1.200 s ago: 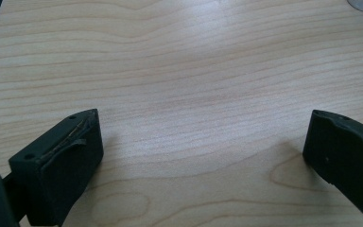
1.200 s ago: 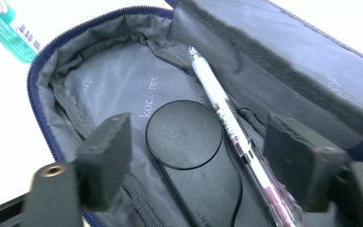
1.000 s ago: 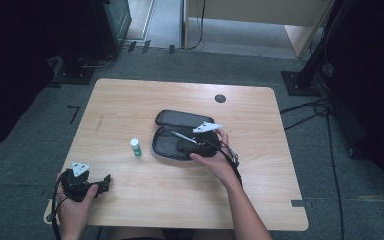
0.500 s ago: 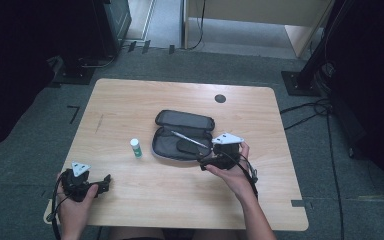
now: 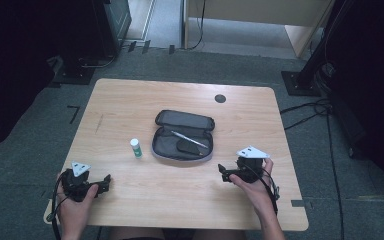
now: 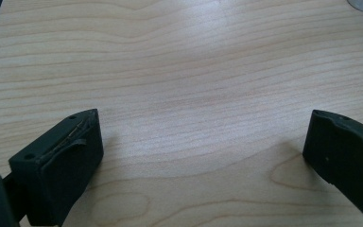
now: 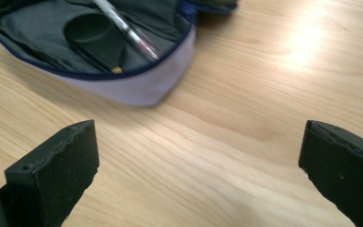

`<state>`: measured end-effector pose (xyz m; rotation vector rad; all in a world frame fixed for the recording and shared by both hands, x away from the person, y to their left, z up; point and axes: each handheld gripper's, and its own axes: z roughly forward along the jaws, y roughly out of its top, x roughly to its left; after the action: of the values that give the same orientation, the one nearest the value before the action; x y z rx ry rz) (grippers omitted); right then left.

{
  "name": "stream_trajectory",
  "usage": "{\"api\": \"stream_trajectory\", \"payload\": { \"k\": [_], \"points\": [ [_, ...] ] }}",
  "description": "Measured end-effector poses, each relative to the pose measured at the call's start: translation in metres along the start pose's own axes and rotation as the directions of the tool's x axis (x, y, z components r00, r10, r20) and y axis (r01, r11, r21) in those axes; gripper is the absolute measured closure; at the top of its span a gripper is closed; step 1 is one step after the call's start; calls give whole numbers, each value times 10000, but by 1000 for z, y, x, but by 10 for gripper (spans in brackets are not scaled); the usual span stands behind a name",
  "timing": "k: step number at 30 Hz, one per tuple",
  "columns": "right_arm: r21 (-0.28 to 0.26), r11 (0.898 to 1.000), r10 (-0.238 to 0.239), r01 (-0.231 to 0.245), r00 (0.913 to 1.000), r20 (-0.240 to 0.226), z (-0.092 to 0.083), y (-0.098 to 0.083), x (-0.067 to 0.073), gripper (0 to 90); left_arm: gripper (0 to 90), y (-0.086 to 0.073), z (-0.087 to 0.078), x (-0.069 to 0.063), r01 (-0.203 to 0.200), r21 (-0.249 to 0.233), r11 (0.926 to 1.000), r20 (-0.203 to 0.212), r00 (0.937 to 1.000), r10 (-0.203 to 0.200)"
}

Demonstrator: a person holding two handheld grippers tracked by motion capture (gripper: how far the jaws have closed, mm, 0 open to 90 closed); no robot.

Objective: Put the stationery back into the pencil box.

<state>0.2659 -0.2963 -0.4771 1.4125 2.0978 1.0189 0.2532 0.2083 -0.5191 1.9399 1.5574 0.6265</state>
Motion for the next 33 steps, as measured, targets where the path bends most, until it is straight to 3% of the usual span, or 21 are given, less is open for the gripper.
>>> {"api": "stream_trajectory", "payload": {
  "k": [12,26,33],
  "points": [
    [-25,9979,644,-644,9951,753,-22,-32,-30,0,0,0,0,0,-9,1,10000,0,10000,9],
    [316,9904,1275,-1347,9771,1701,-35,-72,-62,0,0,0,0,0,-13,8,10000,5,10000,13],
    [693,9876,1229,-1409,9684,2170,-38,-86,-74,0,0,0,0,0,-13,11,10000,-2,10000,13]
  ]
}}
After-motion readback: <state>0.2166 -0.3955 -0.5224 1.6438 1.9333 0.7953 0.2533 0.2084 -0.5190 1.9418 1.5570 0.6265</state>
